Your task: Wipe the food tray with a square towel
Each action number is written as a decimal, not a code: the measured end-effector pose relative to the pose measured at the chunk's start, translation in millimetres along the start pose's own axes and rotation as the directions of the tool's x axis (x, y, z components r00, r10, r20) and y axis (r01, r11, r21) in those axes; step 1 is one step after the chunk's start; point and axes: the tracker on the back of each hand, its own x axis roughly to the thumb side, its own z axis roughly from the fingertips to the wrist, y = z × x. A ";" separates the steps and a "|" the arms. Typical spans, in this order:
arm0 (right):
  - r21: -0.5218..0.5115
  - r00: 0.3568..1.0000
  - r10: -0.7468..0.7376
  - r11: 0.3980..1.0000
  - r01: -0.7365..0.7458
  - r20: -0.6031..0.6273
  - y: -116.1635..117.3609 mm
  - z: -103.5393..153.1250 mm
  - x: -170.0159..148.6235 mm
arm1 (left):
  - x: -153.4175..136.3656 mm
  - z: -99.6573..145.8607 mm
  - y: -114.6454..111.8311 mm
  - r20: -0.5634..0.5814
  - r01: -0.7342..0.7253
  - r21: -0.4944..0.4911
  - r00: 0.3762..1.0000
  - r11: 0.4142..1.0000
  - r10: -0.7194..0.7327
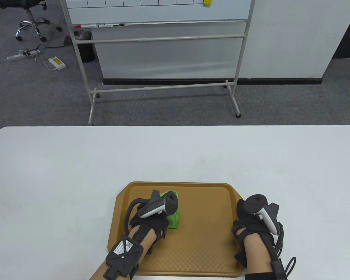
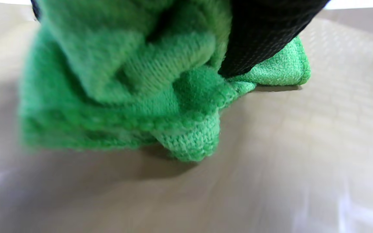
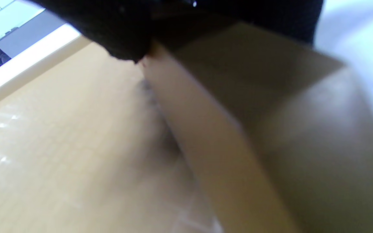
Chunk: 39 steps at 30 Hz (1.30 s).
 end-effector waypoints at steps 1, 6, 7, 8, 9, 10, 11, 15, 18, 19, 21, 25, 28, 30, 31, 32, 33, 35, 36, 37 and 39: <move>0.000 1.000 0.001 1.000 -0.001 0.000 0.0 0.0 0.2 | 4.8 -3.9 1.0 0.004 -0.025 -0.007 1.000 1.000 0.025; 0.004 1.000 0.009 1.000 -0.009 -0.005 -0.4 0.0 1.5 | 42.6 -23.9 6.1 0.054 -0.025 -0.010 0.998 1.000 0.025; 0.004 1.000 0.014 1.000 -0.014 -0.005 -0.8 0.0 1.7 | 51.9 -27.3 7.2 0.065 -0.018 -0.009 0.998 1.000 0.018; 0.012 1.000 0.007 1.000 -0.007 0.000 -1.2 -0.4 0.3 | 61.9 -30.7 8.4 0.082 -0.011 -0.019 0.997 1.000 0.012; 0.016 1.000 -0.011 1.000 0.011 0.000 -1.1 -0.4 -0.4 | 68.9 -32.9 8.9 0.093 -0.009 -0.028 0.996 1.000 0.012; 0.017 1.000 -0.020 1.000 0.019 0.001 -0.9 -0.5 -0.8 | 77.8 -35.5 10.1 0.123 -0.022 -0.040 0.992 0.999 0.027; 0.017 1.000 -0.015 1.000 0.015 0.002 -1.0 -0.5 -0.9 | 83.5 -37.8 9.4 0.151 -0.050 -0.057 0.987 0.997 0.058; 0.010 1.000 -0.006 1.000 0.006 0.002 -0.5 -0.3 -0.7 | 103.4 -35.8 -1.3 0.249 -0.198 -0.121 0.943 0.973 0.223; 0.009 1.000 -0.009 1.000 0.009 0.003 -0.4 -0.2 -0.9 | 111.8 -18.1 -7.6 0.336 -0.078 -0.099 0.936 0.992 0.107; 0.009 1.000 -0.008 1.000 0.008 0.003 -0.4 -0.2 -0.9 | 111.5 -13.6 -9.3 0.350 -0.058 -0.105 0.932 0.993 0.091; 0.013 1.000 -0.009 1.000 0.009 0.005 -0.6 -0.2 -1.0 | 105.6 3.1 -16.0 0.380 -0.045 -0.137 0.920 0.990 0.095; 0.016 1.000 -0.014 1.000 0.013 0.011 -0.5 -0.3 -1.8 | 80.4 28.3 -26.2 0.409 -0.038 -0.164 0.907 0.986 0.103; 0.019 1.000 -0.014 1.000 0.013 0.017 -0.6 -0.5 -2.3 | 54.7 44.5 -32.3 0.400 -0.041 -0.171 0.910 0.984 0.107; 0.026 1.000 -0.015 1.000 0.015 0.020 -0.9 -0.7 -2.5 | 30.1 52.8 -34.2 0.368 -0.065 -0.166 0.922 0.984 0.123; 0.027 1.000 -0.015 1.000 0.014 0.021 -1.0 -0.8 -2.4 | 20.7 55.3 -34.3 0.345 -0.080 -0.170 0.929 0.982 0.135; 0.030 1.000 -0.013 0.999 0.012 0.022 -1.2 -0.9 -2.5 | 6.7 58.5 -34.3 0.311 -0.095 -0.173 0.939 0.980 0.146; 0.032 1.000 -0.013 0.999 0.012 0.022 -1.3 -0.9 -2.6 | -2.8 60.4 -34.3 0.290 -0.103 -0.170 0.945 0.980 0.150; 0.034 1.000 -0.015 0.999 0.015 0.023 -1.5 -1.0 -2.9 | -25.5 64.9 -34.2 0.234 -0.125 -0.158 0.959 0.980 0.160; 0.034 1.000 -0.015 0.999 0.014 0.024 -1.6 -1.0 -3.1 | -38.4 67.5 -34.0 0.201 -0.138 -0.150 0.965 0.979 0.167; 0.033 1.000 -0.014 0.999 0.013 0.024 -1.6 -1.1 -3.2 | -46.7 69.4 -34.1 0.181 -0.147 -0.144 0.968 0.979 0.172; 0.029 1.000 -0.010 1.000 0.009 0.024 -1.3 -1.0 -2.9 | -64.0 74.4 -33.7 0.183 -0.151 -0.131 0.968 0.980 0.174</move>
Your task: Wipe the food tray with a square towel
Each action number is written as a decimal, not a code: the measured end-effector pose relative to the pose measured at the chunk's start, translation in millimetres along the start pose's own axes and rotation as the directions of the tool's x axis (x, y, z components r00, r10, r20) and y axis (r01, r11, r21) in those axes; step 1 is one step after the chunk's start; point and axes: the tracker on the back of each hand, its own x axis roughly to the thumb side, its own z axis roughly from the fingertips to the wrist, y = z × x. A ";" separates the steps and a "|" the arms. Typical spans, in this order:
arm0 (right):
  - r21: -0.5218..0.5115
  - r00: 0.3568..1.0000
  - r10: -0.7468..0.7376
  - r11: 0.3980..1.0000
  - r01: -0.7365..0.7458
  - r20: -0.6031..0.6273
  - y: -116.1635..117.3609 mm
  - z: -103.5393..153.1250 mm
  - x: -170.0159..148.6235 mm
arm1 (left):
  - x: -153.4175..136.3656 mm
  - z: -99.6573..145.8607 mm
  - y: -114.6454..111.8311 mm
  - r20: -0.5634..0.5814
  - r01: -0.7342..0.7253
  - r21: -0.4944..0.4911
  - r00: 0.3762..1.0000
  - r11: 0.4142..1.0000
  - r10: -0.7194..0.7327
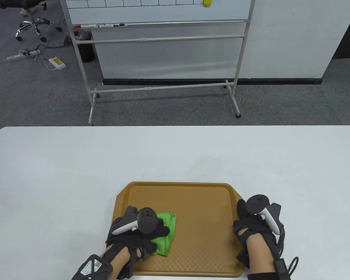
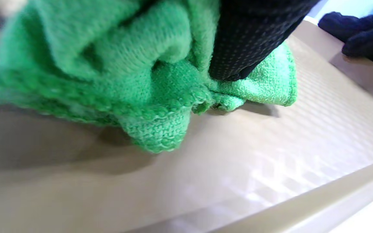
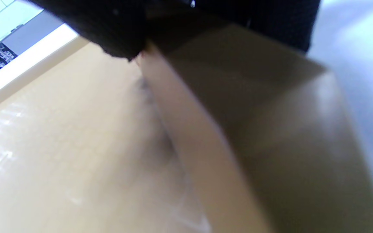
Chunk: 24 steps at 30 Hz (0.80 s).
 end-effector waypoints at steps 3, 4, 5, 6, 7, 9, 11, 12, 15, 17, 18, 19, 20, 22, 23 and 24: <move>-0.002 1.000 0.008 1.000 -0.008 -0.002 -0.2 -0.1 0.4 | -16.4 12.7 7.3 0.017 0.002 0.043 1.000 0.999 -0.002; 0.000 1.000 0.006 1.000 -0.006 0.002 -0.2 -0.4 0.3 | -22.1 18.9 12.0 0.049 -0.017 0.078 0.999 0.997 0.013; 0.001 1.000 0.005 1.000 -0.005 0.003 -0.2 -0.4 0.3 | -25.0 23.4 15.0 0.068 -0.048 0.075 0.997 0.996 0.043; 0.001 1.000 0.006 1.000 -0.006 0.003 -0.2 -0.3 0.5 | -28.7 31.1 19.8 0.086 -0.093 0.066 0.992 0.993 0.088; 0.001 1.000 0.006 1.000 -0.006 0.003 -0.3 -0.2 0.3 | -33.3 40.5 25.7 0.105 -0.134 0.085 0.987 0.987 0.124; 0.003 1.000 0.003 1.000 -0.003 0.005 -0.4 -0.4 -0.1 | -42.2 59.6 38.8 0.134 -0.184 0.148 0.977 0.972 0.165; 0.005 1.000 0.001 1.000 -0.001 0.004 -0.4 -0.5 0.0 | -57.3 92.2 59.9 0.133 -0.201 0.306 0.977 0.930 0.167; 0.005 1.000 0.001 1.000 -0.001 0.004 -0.3 -0.4 0.1 | -64.2 104.0 66.5 0.122 -0.202 0.364 0.978 0.909 0.168; 0.005 1.000 0.003 1.000 -0.003 0.003 -0.5 -0.4 0.3 | -103.2 145.7 81.5 0.018 -0.203 0.607 0.970 0.769 0.242; 0.006 1.000 0.005 1.000 -0.005 0.002 -0.5 -0.5 0.5 | -126.9 154.9 78.3 -0.041 -0.189 0.673 0.956 0.715 0.292; 0.006 1.000 0.005 1.000 -0.005 0.002 -0.6 -0.4 0.5 | -143.1 153.9 72.7 -0.091 -0.164 0.683 0.948 0.712 0.305; 0.007 1.000 0.006 1.000 -0.006 0.002 -0.6 -0.5 0.6 | -153.6 149.9 67.4 -0.118 -0.156 0.660 0.944 0.735 0.307; 0.007 1.000 0.005 1.000 -0.005 0.002 -0.7 -0.5 0.6 | -166.7 141.8 58.8 -0.150 -0.166 0.614 0.935 0.771 0.321; 0.010 1.000 0.006 1.000 -0.006 0.002 -0.9 -0.7 0.8 | -180.3 124.8 46.9 -0.218 -0.165 0.566 0.915 0.808 0.339; 0.012 1.000 0.006 1.000 -0.006 0.001 -0.9 -0.7 0.9 | -186.7 115.0 40.3 -0.264 -0.131 0.527 0.914 0.840 0.308; 0.011 1.000 0.004 1.000 -0.004 -0.003 -0.9 -0.4 1.0 | -192.4 104.7 31.6 -0.320 -0.094 0.476 0.907 0.874 0.272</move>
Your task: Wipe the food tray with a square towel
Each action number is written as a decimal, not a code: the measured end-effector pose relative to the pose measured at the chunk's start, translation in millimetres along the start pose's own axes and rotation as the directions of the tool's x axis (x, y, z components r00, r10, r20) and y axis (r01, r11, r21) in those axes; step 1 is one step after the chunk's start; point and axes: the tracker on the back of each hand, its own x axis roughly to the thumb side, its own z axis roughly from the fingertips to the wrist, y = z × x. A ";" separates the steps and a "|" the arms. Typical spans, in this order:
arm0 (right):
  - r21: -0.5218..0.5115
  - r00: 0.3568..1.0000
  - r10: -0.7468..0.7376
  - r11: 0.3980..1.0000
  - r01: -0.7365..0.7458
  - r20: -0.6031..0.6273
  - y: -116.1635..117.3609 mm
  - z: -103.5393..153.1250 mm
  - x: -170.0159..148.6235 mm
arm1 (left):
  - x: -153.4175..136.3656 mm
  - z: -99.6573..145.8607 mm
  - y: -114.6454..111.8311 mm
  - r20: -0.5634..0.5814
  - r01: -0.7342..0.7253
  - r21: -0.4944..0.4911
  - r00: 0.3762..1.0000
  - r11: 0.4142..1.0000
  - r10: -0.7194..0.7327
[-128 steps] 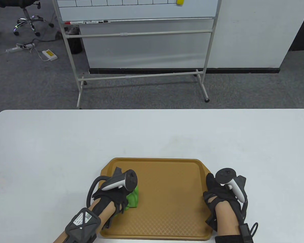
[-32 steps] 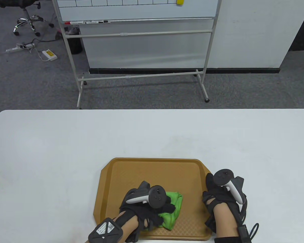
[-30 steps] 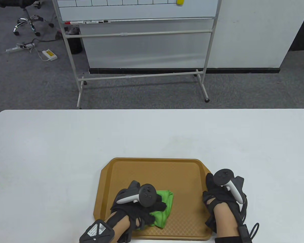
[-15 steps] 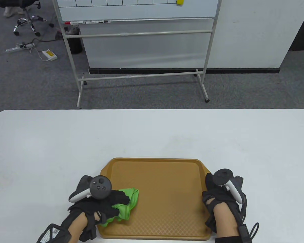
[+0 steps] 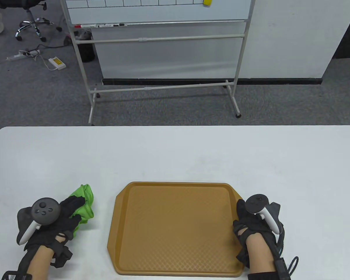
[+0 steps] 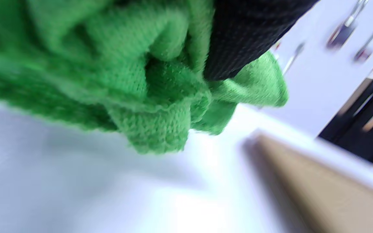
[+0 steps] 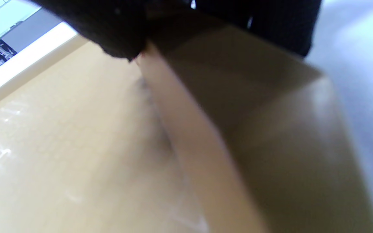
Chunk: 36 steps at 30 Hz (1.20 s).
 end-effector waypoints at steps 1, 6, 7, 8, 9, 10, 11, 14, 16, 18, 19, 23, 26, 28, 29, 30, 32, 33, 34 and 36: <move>-0.002 1.000 0.001 1.000 -0.001 -0.002 0.2 0.1 0.2 | -1.9 -3.6 -7.9 -0.017 0.025 -0.045 1.000 0.999 -0.026; -0.012 1.000 0.010 1.000 -0.010 -0.005 0.8 0.4 0.4 | -11.9 -10.1 -51.4 -0.091 0.034 -0.497 0.992 0.867 -0.090; -0.013 1.000 0.011 1.000 -0.011 -0.005 0.8 0.4 0.4 | -12.8 -11.0 -52.1 -0.078 0.041 -0.467 0.993 0.883 -0.088; -0.014 1.000 0.013 1.000 -0.013 -0.005 1.0 0.5 0.6 | -13.2 -11.0 -51.5 -0.076 0.042 -0.456 0.993 0.889 -0.086; -0.015 1.000 0.014 1.000 -0.014 -0.006 1.1 0.6 0.7 | -13.3 -11.1 -51.6 -0.080 0.032 -0.466 0.994 0.884 -0.078; -0.018 1.000 0.018 1.000 -0.018 -0.007 1.4 0.7 0.8 | -13.2 -11.1 -51.4 -0.084 0.021 -0.476 0.994 0.879 -0.070; -0.020 1.000 0.021 1.000 -0.021 -0.008 1.5 0.7 0.9 | -13.4 -11.1 -50.9 -0.080 0.020 -0.477 0.995 0.878 -0.066; -0.025 1.000 0.028 0.999 -0.028 -0.008 1.7 0.9 0.6 | -15.0 -9.3 -41.5 -0.068 -0.041 -0.431 0.998 0.901 0.012; -0.017 1.000 0.024 1.000 -0.024 -0.005 2.0 1.1 0.6 | -18.2 -4.9 -26.4 -0.073 -0.195 -0.350 0.981 0.916 0.181; -0.005 1.000 0.023 1.000 -0.023 -0.003 2.4 1.3 0.9 | -21.8 2.0 -10.0 -0.090 -0.367 -0.256 0.930 0.895 0.356; 0.006 1.000 0.024 1.000 -0.024 0.000 2.3 1.9 0.9 | -23.6 6.5 -1.8 -0.078 -0.430 -0.195 0.903 0.881 0.423; 0.007 1.000 0.020 1.000 -0.020 -0.002 0.2 8.3 1.5 | -27.9 27.0 28.6 0.039 -0.539 0.021 0.842 0.842 0.538; -0.037 0.998 0.057 0.998 -0.056 0.027 -3.9 18.1 7.9 | -24.1 41.0 43.8 0.170 -0.563 0.174 0.825 0.808 0.539; -0.091 0.994 0.061 0.994 -0.053 0.086 -5.4 25.3 17.2 | -14.4 45.5 47.1 0.260 -0.556 0.213 0.825 0.804 0.501; -0.118 0.989 0.061 0.992 -0.045 0.137 -5.3 29.7 24.2 | -6.4 47.1 46.9 0.298 -0.541 0.213 0.829 0.813 0.474; -0.127 0.984 0.062 0.991 -0.041 0.165 -4.8 32.0 27.9 | -0.7 47.9 46.1 0.325 -0.530 0.210 0.830 0.822 0.452; -0.150 0.958 0.071 0.988 -0.030 0.277 -2.0 40.8 42.2 | 15.2 49.3 42.4 0.398 -0.493 0.204 0.831 0.846 0.388; -0.163 0.934 0.079 0.986 -0.022 0.349 0.1 45.6 50.7 | 26.3 50.6 39.4 0.440 -0.454 0.199 0.833 0.868 0.335; -0.171 0.912 0.083 0.985 -0.014 0.402 1.9 49.0 56.8 | 32.2 51.7 37.8 0.456 -0.433 0.200 0.835 0.879 0.307; -0.180 0.854 0.089 0.984 0.006 0.513 6.9 56.8 70.2 | 48.5 55.7 32.9 0.514 -0.380 0.197 0.825 0.904 0.234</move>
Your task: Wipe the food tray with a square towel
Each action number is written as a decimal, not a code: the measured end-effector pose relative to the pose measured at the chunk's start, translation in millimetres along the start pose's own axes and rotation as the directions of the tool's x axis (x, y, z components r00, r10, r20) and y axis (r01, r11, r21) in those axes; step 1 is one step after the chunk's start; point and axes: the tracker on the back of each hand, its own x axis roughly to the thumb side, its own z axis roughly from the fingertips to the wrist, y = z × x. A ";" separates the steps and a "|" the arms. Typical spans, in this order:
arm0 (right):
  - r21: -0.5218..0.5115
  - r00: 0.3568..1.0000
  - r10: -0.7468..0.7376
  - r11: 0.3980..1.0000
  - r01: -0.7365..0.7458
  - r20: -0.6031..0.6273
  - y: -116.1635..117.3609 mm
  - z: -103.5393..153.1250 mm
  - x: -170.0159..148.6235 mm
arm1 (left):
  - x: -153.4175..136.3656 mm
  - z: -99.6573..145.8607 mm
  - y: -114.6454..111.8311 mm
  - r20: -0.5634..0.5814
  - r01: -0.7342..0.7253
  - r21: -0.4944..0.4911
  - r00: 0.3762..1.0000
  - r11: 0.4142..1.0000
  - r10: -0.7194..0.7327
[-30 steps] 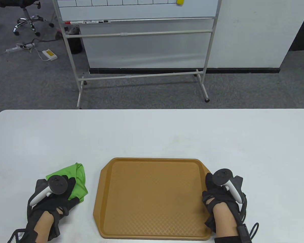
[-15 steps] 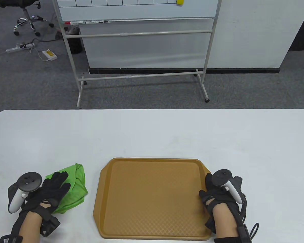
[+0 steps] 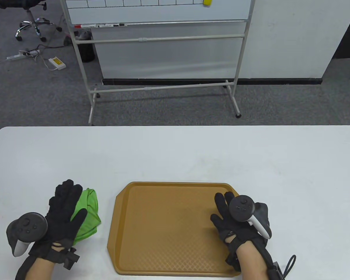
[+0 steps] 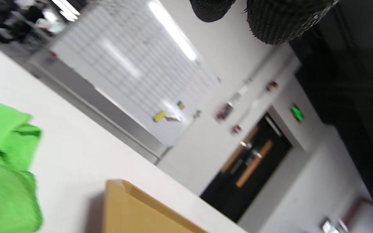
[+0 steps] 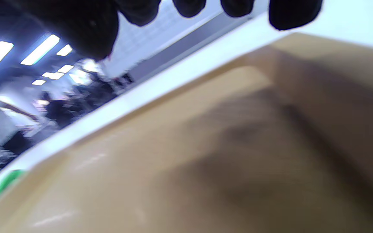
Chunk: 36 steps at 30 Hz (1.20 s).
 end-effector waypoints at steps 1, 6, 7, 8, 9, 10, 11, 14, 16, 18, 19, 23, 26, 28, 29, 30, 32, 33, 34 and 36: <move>-0.004 0.998 0.002 1.000 -0.001 0.064 2.2 0.6 8.2 | 8.2 -0.6 -5.2 0.045 0.023 -0.001 0.999 1.000 -0.023; -0.009 0.946 0.037 0.999 -0.036 0.323 16.8 4.0 42.8 | 35.9 -0.8 -25.0 0.204 0.073 -0.031 0.977 0.997 -0.065; 0.007 0.928 0.037 0.999 -0.043 0.371 20.9 4.9 49.6 | 40.3 -1.2 -29.8 0.227 0.076 -0.049 0.972 0.996 -0.064; 0.018 0.917 0.037 0.999 -0.048 0.397 23.5 5.5 53.5 | 42.8 -1.3 -32.9 0.242 0.085 -0.069 0.968 0.994 -0.066; 0.030 0.902 0.039 0.998 -0.057 0.429 27.0 6.6 58.5 | 46.2 -1.2 -37.6 0.265 0.102 -0.090 0.961 0.991 -0.075; 0.046 0.879 0.046 0.996 -0.077 0.475 32.0 8.3 65.9 | 49.4 -1.4 -42.8 0.285 0.122 -0.106 0.955 0.987 -0.087; 0.050 0.868 0.052 0.995 -0.088 0.493 34.3 9.3 69.5 | 51.1 -1.6 -46.3 0.298 0.133 -0.122 0.950 0.984 -0.092; 0.049 0.834 0.079 0.991 -0.127 0.546 42.5 13.1 81.6 | 56.2 -2.0 -61.5 0.362 0.162 -0.209 0.929 0.964 -0.077; 0.058 0.822 0.088 0.988 -0.145 0.562 46.5 14.9 86.8 | 57.7 -2.0 -70.1 0.394 0.182 -0.264 0.917 0.947 -0.067; 0.068 0.816 0.096 0.984 -0.163 0.570 49.5 16.0 89.9 | 58.4 -1.7 -78.0 0.419 0.207 -0.328 0.906 0.922 -0.054; 0.077 0.817 0.104 0.981 -0.178 0.568 50.9 16.5 90.9 | 58.7 -1.1 -83.5 0.434 0.230 -0.376 0.900 0.898 -0.049; 0.086 0.819 0.123 0.975 -0.206 0.561 51.8 16.6 90.9 | 58.4 -0.1 -98.2 0.470 0.343 -0.478 0.878 0.808 -0.095; 0.086 0.824 0.116 0.977 -0.195 0.554 50.5 16.2 89.4 | 56.7 -0.9 -99.8 0.462 0.337 -0.487 0.882 0.806 -0.089; 0.086 0.829 0.111 0.978 -0.188 0.548 50.0 15.5 88.0 | 55.9 -1.5 -98.5 0.454 0.322 -0.486 0.887 0.812 -0.080; 0.089 0.834 0.108 0.979 -0.184 0.542 50.1 14.8 86.8 | 55.4 -1.5 -97.7 0.452 0.318 -0.484 0.889 0.815 -0.079; 0.092 0.838 0.103 0.980 -0.179 0.536 50.3 14.0 86.0 | 54.8 -1.3 -97.2 0.453 0.319 -0.482 0.888 0.816 -0.080; 0.095 0.844 0.094 0.981 -0.170 0.529 51.2 12.3 85.4 | 53.6 -0.7 -95.4 0.457 0.329 -0.478 0.885 0.815 -0.089; 0.101 0.846 0.092 0.980 -0.169 0.525 51.9 11.2 85.5 | 52.6 -0.6 -94.2 0.457 0.333 -0.475 0.885 0.815 -0.095; 0.103 0.847 0.092 0.980 -0.170 0.523 52.5 10.7 85.7 | 51.7 -0.5 -93.4 0.454 0.333 -0.472 0.885 0.816 -0.099; 0.110 0.847 0.097 0.977 -0.180 0.523 54.8 9.5 86.2 | 50.0 -0.8 -91.3 0.445 0.337 -0.456 0.888 0.823 -0.117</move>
